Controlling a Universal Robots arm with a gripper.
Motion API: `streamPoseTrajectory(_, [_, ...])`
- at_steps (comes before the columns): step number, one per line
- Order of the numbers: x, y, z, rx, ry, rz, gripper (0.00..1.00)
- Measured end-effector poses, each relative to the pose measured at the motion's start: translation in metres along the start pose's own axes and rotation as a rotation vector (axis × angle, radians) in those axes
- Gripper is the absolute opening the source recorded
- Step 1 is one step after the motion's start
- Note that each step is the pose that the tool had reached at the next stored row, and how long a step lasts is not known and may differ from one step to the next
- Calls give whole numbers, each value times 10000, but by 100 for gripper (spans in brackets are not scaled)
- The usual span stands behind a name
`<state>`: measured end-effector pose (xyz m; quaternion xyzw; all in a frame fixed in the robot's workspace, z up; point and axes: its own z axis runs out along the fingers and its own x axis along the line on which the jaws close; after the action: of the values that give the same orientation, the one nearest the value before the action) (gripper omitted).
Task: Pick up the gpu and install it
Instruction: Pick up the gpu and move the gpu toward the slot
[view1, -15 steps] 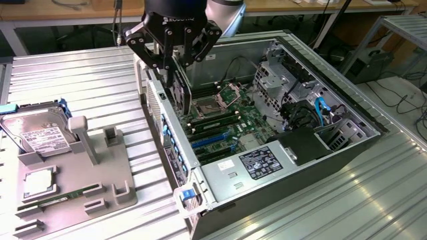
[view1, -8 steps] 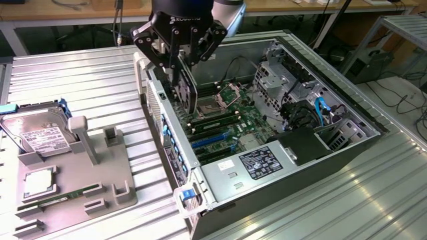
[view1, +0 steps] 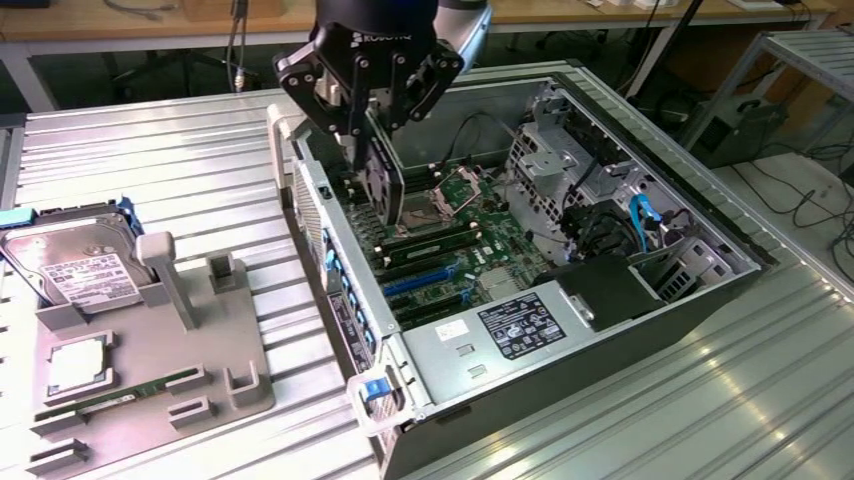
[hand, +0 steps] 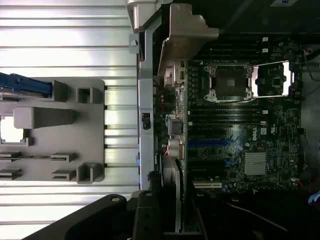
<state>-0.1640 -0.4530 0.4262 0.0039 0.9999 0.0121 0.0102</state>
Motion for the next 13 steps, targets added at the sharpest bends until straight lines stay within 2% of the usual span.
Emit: streamPoseTrajectory(13, [-159,1,4,-1,-1,0,27])
